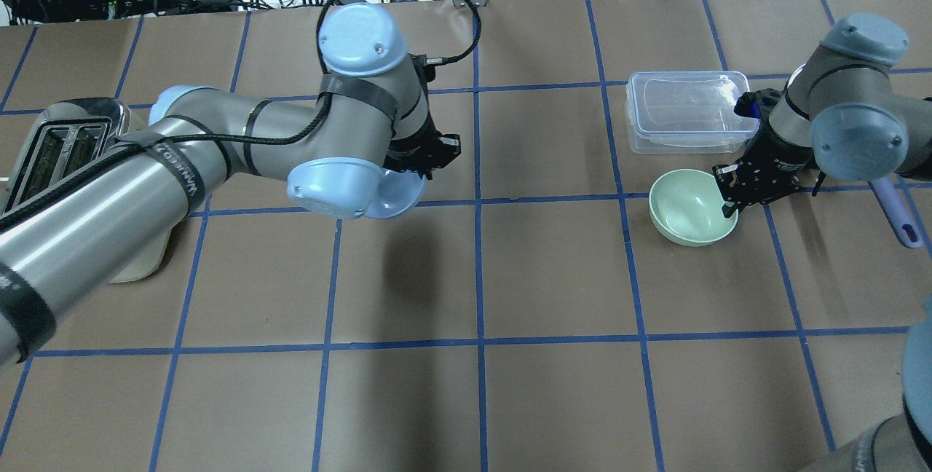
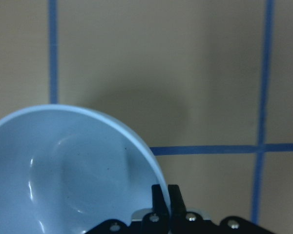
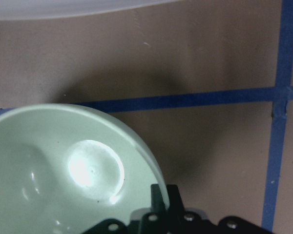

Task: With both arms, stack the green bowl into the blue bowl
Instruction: 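Carry blue bowl to table center with left gripper while right lifts green bowl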

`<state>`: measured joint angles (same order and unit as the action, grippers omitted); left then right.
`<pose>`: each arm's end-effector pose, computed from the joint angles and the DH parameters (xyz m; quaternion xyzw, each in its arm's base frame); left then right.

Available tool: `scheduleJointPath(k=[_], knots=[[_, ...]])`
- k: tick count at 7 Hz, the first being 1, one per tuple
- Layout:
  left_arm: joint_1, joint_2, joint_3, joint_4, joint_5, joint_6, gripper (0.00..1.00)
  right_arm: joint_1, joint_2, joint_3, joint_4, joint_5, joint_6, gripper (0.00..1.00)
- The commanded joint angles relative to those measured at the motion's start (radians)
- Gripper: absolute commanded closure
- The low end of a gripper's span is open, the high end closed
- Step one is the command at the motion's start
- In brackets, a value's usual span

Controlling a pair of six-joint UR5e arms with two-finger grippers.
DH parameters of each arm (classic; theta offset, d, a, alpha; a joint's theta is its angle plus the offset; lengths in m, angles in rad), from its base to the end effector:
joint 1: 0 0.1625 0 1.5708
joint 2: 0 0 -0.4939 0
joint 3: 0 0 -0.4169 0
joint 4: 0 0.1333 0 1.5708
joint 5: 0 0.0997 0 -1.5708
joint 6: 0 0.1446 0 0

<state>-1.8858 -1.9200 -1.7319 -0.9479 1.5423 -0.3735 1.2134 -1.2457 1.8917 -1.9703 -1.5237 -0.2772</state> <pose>-0.3314 -0.5736 0.2905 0.0284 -0.9979 0.0482 0.0324 -0.0619 -0.5662 0.2152 0.0427 0.9912 0.1095 0.0605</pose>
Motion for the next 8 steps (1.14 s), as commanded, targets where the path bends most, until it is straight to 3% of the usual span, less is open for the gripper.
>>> scheduleJointPath(k=[1,3,5,6,7,8], knots=[[-0.071,-0.1,0.035,0.049,0.013,-0.084,1.0,0.0,-0.041,0.0,0.068,-0.004,-0.019,1.0],[-0.113,-0.149,0.082,0.139,0.012,-0.195,1.0,0.0,-0.112,0.001,0.172,-0.003,-0.054,1.0],[-0.145,-0.206,0.136,0.135,0.012,-0.246,1.0,0.009,-0.149,-0.011,0.162,0.016,-0.048,1.0],[-0.15,-0.215,0.138,0.133,0.01,-0.231,0.34,0.009,-0.15,-0.016,0.162,0.031,-0.045,1.0],[-0.136,-0.186,0.141,0.127,0.003,-0.193,0.0,0.011,-0.155,-0.016,0.162,0.048,-0.043,1.0],[-0.1,-0.156,0.141,0.083,0.002,-0.097,0.0,0.015,-0.167,-0.017,0.16,0.068,-0.042,1.0]])
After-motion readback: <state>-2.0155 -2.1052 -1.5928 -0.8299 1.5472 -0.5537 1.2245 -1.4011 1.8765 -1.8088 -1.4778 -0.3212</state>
